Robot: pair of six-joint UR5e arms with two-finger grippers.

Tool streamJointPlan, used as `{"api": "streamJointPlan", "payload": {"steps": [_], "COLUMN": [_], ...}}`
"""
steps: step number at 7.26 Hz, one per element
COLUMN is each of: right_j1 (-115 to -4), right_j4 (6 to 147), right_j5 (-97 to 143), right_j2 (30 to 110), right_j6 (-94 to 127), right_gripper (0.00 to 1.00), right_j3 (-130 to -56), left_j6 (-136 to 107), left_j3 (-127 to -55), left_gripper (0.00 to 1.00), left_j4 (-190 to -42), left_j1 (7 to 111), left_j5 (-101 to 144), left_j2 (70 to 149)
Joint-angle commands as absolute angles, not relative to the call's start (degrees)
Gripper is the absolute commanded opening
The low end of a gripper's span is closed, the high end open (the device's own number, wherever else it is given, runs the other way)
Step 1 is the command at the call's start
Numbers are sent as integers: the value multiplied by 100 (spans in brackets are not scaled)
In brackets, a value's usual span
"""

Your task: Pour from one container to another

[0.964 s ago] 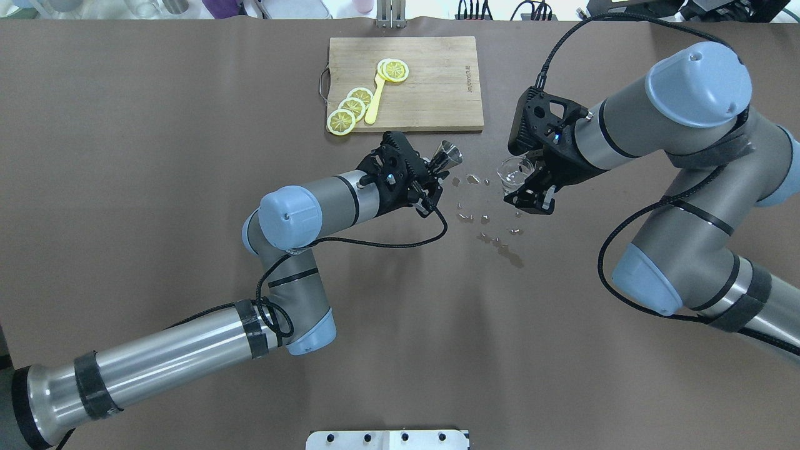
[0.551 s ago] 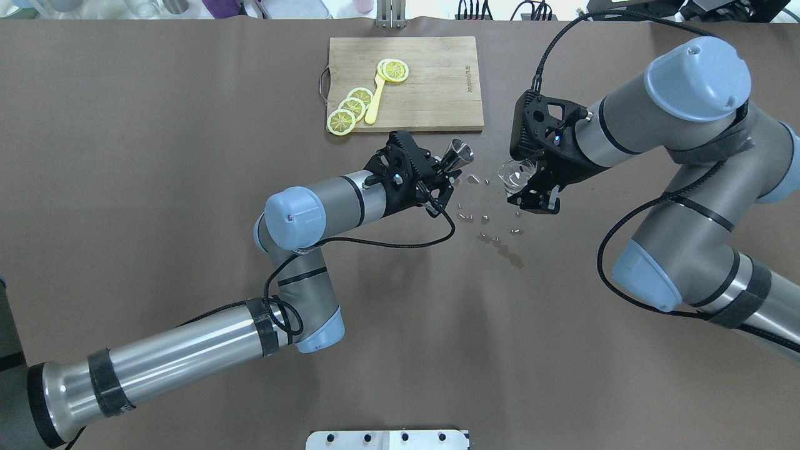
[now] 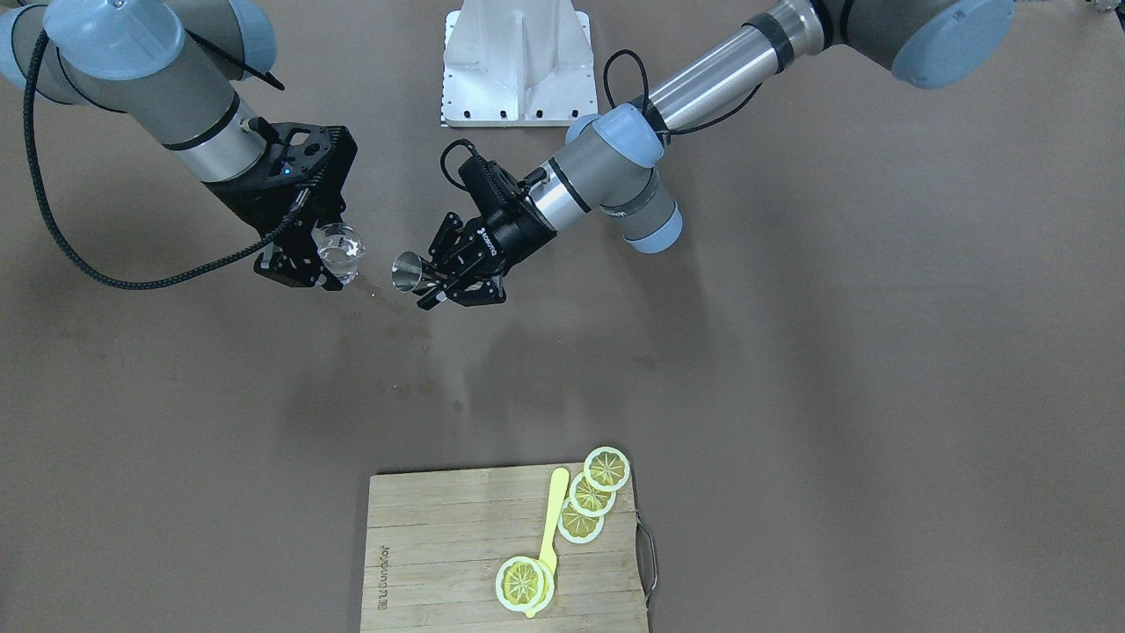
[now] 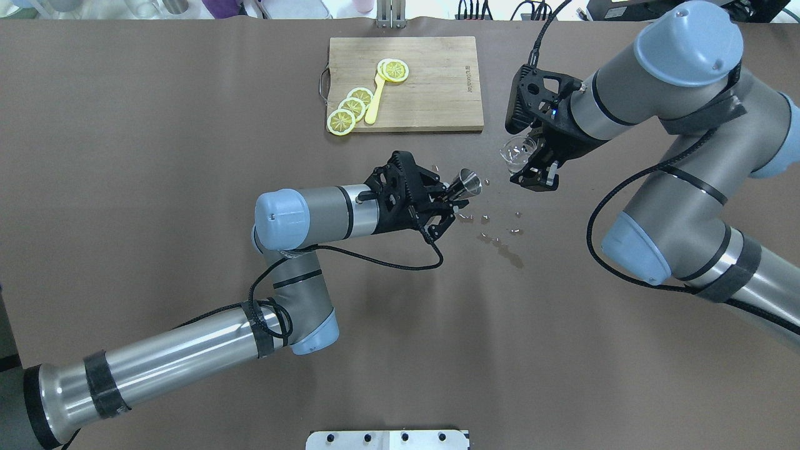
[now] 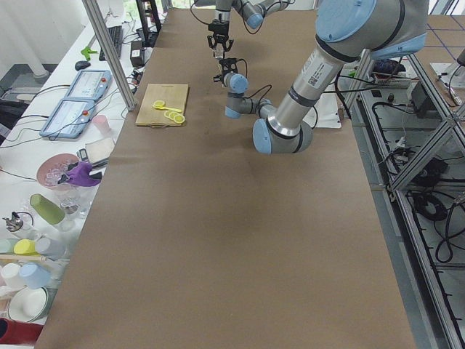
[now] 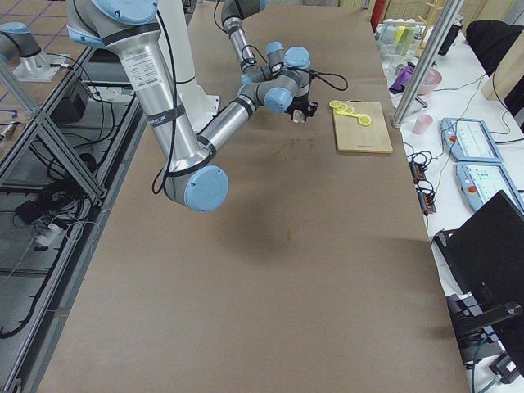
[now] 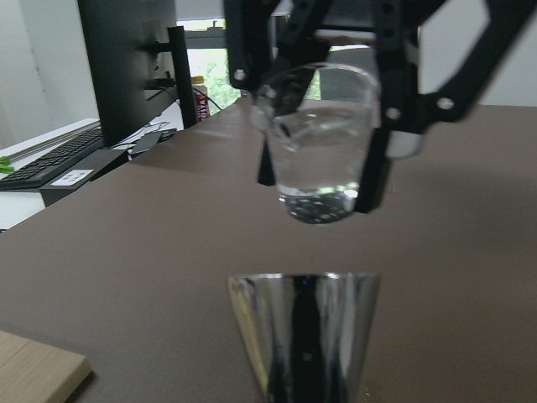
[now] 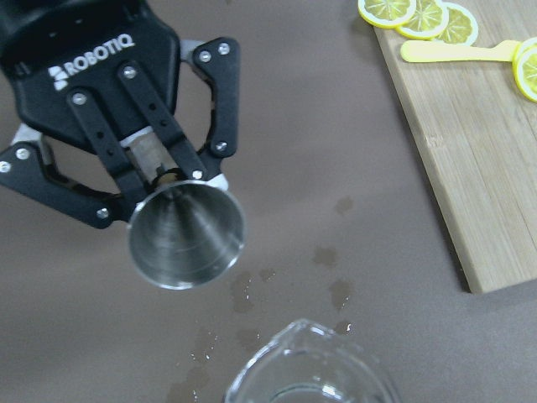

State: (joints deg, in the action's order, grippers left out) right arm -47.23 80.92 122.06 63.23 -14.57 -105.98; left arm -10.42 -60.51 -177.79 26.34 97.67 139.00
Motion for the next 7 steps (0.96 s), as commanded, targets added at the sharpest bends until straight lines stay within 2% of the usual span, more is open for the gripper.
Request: {"api": "streamJointPlan", "payload": {"steps": [1, 7], "right_j1": [-4755, -4702], "right_j4": [8505, 9044], "right_j5": [12269, 12876], "right_j2": [5987, 5889], "right_j6": [-1398, -1424], "right_gripper": [0, 0], "right_j3": [-10476, -10547], "left_j6": [-669, -633], "left_j3": [-5995, -6003], "left_gripper": [0, 0], "left_j4": [-17895, -17974], "left_j1": [2628, 2628], "left_j5": [10106, 10116], "left_j2": [13851, 13869]}}
